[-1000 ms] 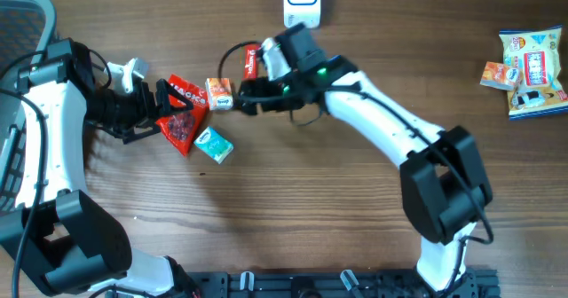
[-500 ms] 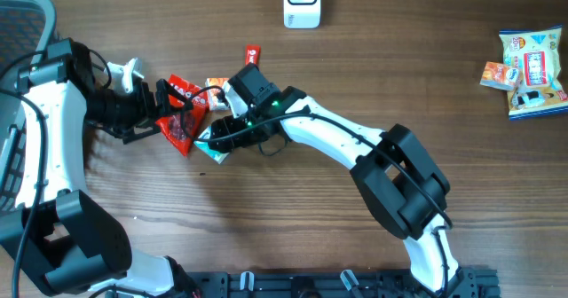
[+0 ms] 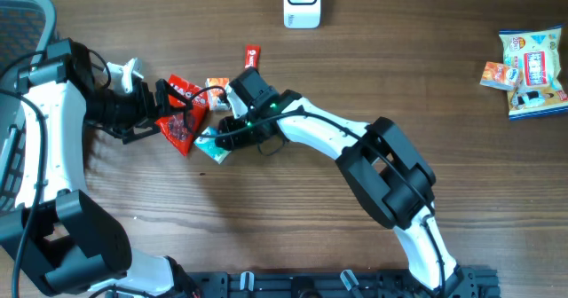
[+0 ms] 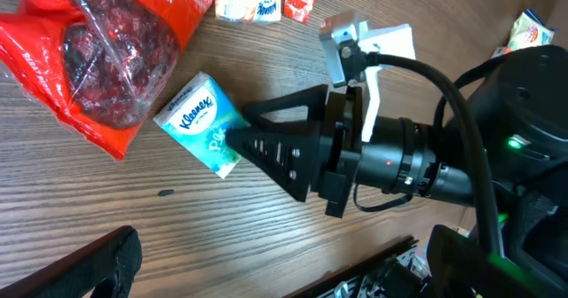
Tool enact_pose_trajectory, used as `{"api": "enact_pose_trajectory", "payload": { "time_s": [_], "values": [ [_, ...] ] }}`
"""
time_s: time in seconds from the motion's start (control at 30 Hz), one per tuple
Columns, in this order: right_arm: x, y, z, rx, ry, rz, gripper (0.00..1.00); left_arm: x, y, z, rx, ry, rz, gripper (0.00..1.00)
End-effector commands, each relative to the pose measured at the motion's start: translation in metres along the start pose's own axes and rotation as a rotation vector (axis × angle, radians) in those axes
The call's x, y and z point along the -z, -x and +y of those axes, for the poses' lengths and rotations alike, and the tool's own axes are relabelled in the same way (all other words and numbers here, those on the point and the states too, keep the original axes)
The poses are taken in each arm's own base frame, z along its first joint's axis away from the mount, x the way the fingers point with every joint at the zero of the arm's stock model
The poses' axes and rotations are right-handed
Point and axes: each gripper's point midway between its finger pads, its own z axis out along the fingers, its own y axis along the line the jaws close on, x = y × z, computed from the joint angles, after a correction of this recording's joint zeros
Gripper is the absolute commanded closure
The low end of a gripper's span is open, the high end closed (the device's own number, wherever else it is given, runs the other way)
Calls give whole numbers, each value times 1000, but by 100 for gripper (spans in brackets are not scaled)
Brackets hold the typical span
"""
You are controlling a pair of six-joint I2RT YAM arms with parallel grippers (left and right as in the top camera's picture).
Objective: Scan the item barcode
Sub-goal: 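Reach the right gripper to the pile and grasp the green Kleenex pack, then lift the Kleenex pack off the pile with the right gripper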
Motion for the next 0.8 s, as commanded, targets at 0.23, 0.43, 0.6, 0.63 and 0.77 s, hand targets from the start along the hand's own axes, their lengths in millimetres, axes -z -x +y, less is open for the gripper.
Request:
{"api": "enact_pose_trajectory", "payload": {
  "time_s": [0.23, 0.43, 0.6, 0.63, 0.77],
  "values": [
    [7, 3, -36, -101, -72, 4, 96, 3, 0, -2, -23, 0, -10, 0],
    [66, 12, -93, -241, -184, -9, 96, 3, 0, -2, -23, 0, -10, 0],
    [126, 7, -134, -252, -296, -4, 92, 3, 0, -2, -23, 0, -10, 0],
    [134, 5, -141, -263, -337, -9, 88, 3, 0, -2, -23, 0, -10, 0],
    [164, 6, -146, -208, -426, -26, 68, 3, 0, -2, -23, 0, -10, 0]
  ]
}}
